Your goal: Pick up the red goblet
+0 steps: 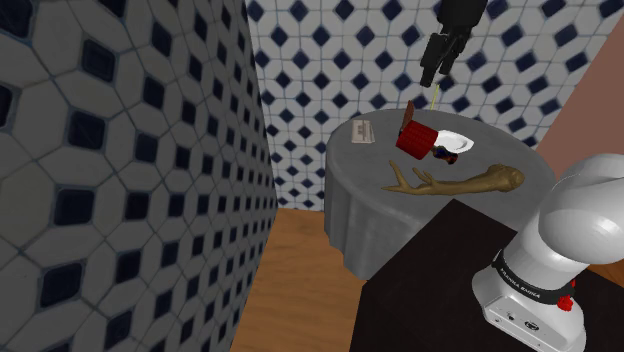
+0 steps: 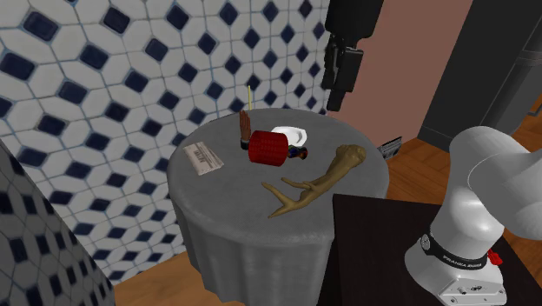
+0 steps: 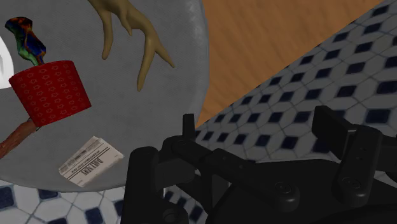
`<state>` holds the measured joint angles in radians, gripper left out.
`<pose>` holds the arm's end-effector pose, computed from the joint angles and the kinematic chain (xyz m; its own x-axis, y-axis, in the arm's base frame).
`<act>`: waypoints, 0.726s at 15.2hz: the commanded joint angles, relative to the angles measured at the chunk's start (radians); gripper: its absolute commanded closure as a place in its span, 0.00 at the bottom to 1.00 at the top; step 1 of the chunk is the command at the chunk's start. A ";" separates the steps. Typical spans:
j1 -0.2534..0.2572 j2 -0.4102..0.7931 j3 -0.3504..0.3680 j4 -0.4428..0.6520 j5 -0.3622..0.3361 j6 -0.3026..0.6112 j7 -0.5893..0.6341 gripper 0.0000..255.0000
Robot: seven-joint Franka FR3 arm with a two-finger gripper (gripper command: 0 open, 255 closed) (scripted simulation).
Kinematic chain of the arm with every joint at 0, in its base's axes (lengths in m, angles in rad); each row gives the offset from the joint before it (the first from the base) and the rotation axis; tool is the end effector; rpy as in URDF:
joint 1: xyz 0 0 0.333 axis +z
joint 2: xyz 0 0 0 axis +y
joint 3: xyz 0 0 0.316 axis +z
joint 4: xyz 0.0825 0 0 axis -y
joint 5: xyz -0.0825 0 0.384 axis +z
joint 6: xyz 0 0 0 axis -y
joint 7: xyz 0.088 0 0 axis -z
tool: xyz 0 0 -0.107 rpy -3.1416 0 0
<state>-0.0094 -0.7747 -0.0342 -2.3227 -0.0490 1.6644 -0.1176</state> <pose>0.3193 -0.0223 0.6115 0.9900 0.0856 0.1121 0.0818 -0.9959 0.0385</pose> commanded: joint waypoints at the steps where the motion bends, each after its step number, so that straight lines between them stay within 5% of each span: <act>1: 0.000 0.000 0.000 0.000 0.000 0.000 0.000 0.00; 11: -0.065 0.049 -0.186 -0.188 -0.097 0.270 -0.172 0.00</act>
<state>-0.0681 -0.7322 -0.2036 -2.4901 -0.1375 1.9023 -0.2745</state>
